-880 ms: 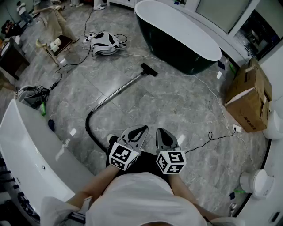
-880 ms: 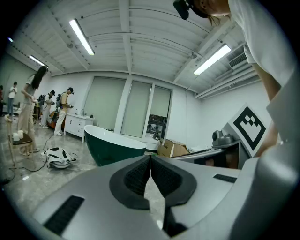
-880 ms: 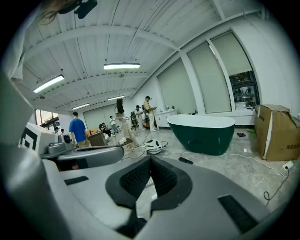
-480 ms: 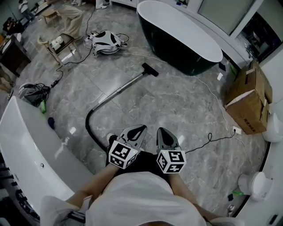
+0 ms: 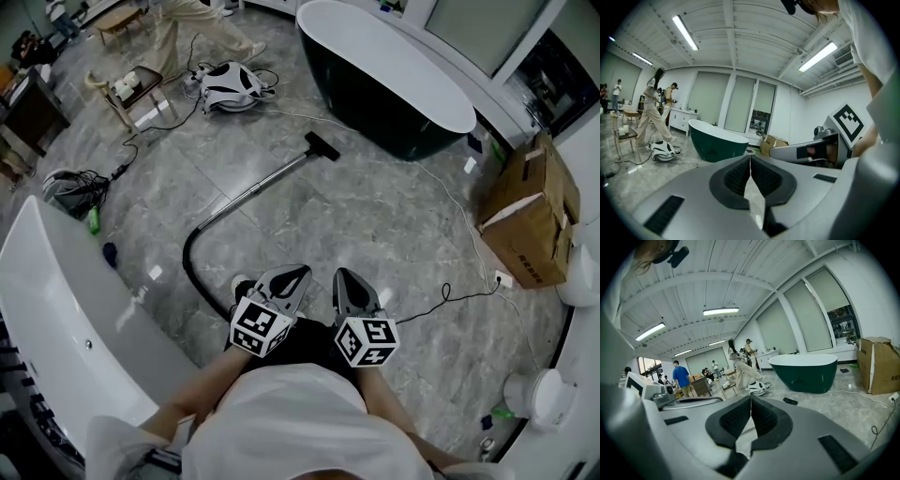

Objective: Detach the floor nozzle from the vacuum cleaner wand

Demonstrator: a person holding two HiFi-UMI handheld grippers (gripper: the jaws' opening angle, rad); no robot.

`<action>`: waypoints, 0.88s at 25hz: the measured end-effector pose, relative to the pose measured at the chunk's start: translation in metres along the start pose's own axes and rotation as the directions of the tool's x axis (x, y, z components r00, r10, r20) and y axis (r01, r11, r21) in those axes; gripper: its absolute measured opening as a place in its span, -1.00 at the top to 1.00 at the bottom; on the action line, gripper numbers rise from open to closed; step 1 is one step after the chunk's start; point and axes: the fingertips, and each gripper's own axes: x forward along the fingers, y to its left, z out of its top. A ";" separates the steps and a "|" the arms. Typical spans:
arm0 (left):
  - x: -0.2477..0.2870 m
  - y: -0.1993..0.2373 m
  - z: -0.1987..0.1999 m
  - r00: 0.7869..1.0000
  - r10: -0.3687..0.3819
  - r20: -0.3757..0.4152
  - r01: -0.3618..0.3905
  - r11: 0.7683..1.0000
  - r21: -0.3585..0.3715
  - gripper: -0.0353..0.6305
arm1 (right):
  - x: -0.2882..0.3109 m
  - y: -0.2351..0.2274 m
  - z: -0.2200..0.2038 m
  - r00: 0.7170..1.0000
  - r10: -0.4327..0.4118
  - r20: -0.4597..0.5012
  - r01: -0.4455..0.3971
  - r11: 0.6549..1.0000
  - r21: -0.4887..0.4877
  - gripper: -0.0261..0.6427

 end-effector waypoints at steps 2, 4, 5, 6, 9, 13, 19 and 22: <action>0.000 -0.001 0.000 1.000 0.001 -0.003 -0.001 1.000 0.002 0.86 | 0.000 0.000 0.001 1.000 0.002 0.005 -0.002 1.000 0.005 0.88; -0.002 -0.001 0.001 1.000 -0.002 -0.006 0.002 1.000 0.002 0.86 | 0.000 0.000 0.002 1.000 0.000 0.004 0.000 1.000 0.005 0.88; -0.002 -0.001 0.001 1.000 -0.002 -0.006 0.002 1.000 -0.001 0.86 | -0.001 0.000 0.002 1.000 -0.001 0.004 0.001 1.000 0.003 0.88; -0.002 0.000 0.002 1.000 -0.001 -0.005 0.001 1.000 -0.006 0.86 | -0.001 0.000 0.003 1.000 -0.001 0.006 0.001 1.000 0.000 0.88; 0.001 0.000 0.004 1.000 0.003 0.000 -0.003 1.000 -0.024 0.86 | -0.002 -0.002 0.007 1.000 -0.005 0.015 0.005 1.000 0.001 0.88; 0.006 -0.002 0.002 1.000 -0.009 -0.007 0.009 1.000 -0.021 0.86 | 0.000 -0.008 0.005 1.000 -0.011 0.010 0.011 1.000 0.004 0.88; 0.015 0.017 -0.006 0.999 0.019 -0.033 -0.021 0.999 -0.048 0.86 | 0.015 -0.013 0.003 1.000 -0.006 -0.017 0.006 1.000 -0.019 0.88; 0.028 0.030 -0.001 0.999 0.029 -0.028 -0.031 0.997 -0.065 0.86 | 0.024 -0.022 0.010 1.000 -0.017 -0.013 0.017 1.000 -0.017 0.88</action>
